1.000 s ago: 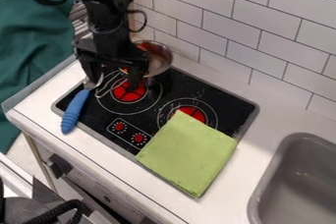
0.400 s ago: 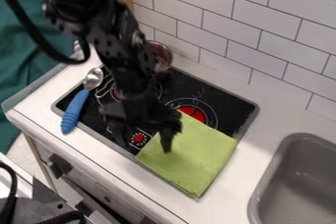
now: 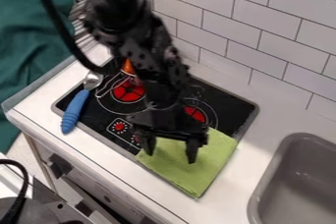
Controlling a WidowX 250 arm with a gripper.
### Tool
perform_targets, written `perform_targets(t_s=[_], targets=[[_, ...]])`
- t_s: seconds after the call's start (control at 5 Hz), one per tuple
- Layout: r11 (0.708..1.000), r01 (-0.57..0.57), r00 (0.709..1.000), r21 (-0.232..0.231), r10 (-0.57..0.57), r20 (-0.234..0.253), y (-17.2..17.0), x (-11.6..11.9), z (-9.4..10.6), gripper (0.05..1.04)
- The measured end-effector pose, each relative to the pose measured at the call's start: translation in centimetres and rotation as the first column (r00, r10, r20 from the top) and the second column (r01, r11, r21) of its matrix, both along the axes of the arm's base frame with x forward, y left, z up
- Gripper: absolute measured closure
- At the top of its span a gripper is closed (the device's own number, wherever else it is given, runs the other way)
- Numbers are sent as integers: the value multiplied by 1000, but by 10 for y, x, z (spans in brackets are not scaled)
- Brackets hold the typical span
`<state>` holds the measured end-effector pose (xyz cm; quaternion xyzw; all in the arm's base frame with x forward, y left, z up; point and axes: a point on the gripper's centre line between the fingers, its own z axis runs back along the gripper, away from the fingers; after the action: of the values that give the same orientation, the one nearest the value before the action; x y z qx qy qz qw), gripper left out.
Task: Move the green towel to the left burner
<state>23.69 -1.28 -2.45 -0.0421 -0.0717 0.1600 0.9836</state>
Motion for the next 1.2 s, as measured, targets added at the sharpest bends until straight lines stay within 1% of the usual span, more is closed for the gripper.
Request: perform_targets(t_s=[0.2, 0.4, 0.8, 1.0, 1.2], targets=[[999, 39, 999, 30, -39, -13, -9, 5, -1, 78], [998, 42, 999, 45, -41, -25, -9, 6, -5, 79], [999, 41, 997, 32, -39, -66, -6, 6, -23, 80], [1000, 12, 998, 8, -11, -67, -2, 7, -25, 80], [1000, -5, 998, 4, 5, -67, 8, 7, -25, 80]])
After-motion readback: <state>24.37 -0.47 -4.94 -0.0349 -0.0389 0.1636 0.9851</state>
